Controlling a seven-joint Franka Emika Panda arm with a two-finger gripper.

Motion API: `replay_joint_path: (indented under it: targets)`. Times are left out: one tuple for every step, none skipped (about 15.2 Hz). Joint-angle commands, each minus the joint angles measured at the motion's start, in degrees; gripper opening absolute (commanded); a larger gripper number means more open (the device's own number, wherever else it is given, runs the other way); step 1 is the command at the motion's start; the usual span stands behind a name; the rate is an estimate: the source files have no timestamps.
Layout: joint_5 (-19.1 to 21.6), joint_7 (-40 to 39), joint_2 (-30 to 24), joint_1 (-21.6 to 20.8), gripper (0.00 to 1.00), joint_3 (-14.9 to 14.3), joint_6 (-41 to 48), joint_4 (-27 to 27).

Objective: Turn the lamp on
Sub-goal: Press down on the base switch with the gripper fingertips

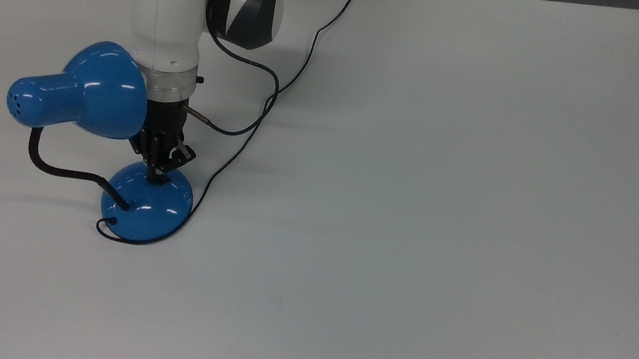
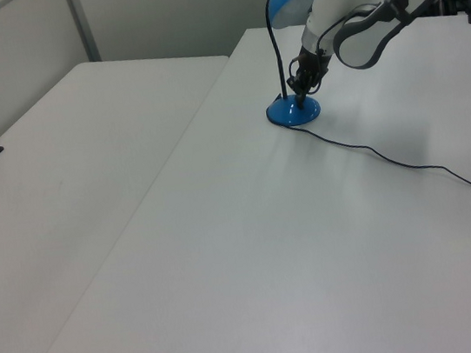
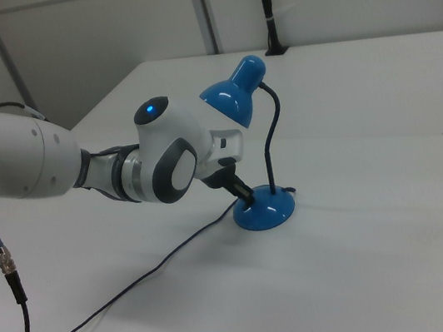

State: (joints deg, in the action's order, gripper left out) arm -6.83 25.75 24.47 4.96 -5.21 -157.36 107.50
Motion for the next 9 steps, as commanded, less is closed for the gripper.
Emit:
replay_joint_path:
  targets:
    - [-1.08,0.26,-1.18,-0.83,0.00,-0.50,2.14,1.13]
    - [-1.08,0.35,-1.18,-0.83,0.00,-0.50,2.14,1.13]
    - [-1.08,0.35,-1.27,-0.92,0.00,-0.41,2.14,1.13]
    - [-1.08,0.35,-1.18,-0.92,0.00,-0.41,2.14,1.13]
    - [-1.08,0.35,-1.10,-0.92,0.00,-0.24,2.14,1.22]
    - [-1.08,0.44,-0.92,-1.01,0.00,-0.24,2.14,1.22]
    - [-1.17,0.44,-0.75,-1.09,0.00,-0.15,2.14,1.22]
    - [-1.08,0.44,-0.74,-1.44,0.00,-0.15,2.14,1.22]
    - [-1.08,0.44,-0.83,-1.45,0.00,-0.24,2.14,1.22]
